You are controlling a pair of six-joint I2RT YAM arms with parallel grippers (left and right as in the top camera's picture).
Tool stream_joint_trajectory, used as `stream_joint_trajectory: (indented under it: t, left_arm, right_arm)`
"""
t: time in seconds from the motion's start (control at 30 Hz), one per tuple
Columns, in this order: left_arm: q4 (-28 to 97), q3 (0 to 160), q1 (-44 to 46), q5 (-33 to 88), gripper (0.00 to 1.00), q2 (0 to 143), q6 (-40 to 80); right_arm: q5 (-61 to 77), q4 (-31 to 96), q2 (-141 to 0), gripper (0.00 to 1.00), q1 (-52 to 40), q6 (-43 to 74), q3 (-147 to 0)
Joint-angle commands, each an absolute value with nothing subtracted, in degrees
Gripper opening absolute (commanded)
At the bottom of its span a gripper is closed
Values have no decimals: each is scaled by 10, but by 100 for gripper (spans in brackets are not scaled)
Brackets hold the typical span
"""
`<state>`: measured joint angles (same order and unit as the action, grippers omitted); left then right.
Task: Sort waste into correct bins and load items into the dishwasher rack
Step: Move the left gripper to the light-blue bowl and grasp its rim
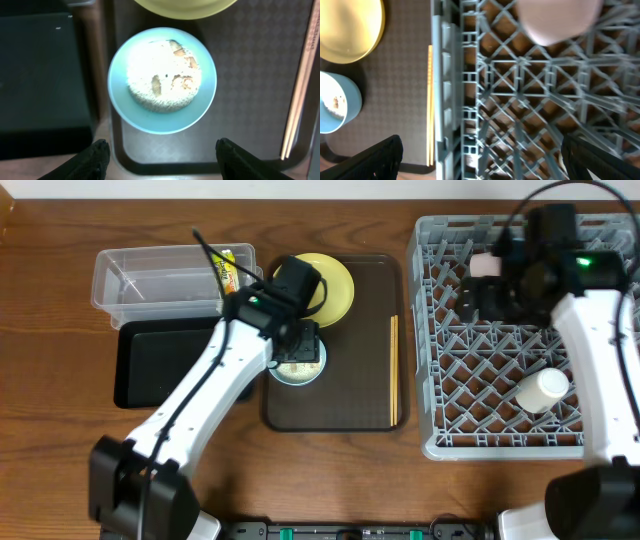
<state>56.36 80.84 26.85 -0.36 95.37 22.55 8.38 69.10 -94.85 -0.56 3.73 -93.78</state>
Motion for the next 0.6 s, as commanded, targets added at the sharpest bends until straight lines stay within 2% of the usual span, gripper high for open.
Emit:
stream_joint_trajectory:
  t: [0.0,0.57]
  left_arm:
    - [552,814,280,-7,71,983,220]
    - [507,811,319,-7,71,1080,210]
  right_arm:
    - [89,702,-933,99,17,21,-940]
    - [95,705,-933,99,26,21,-940]
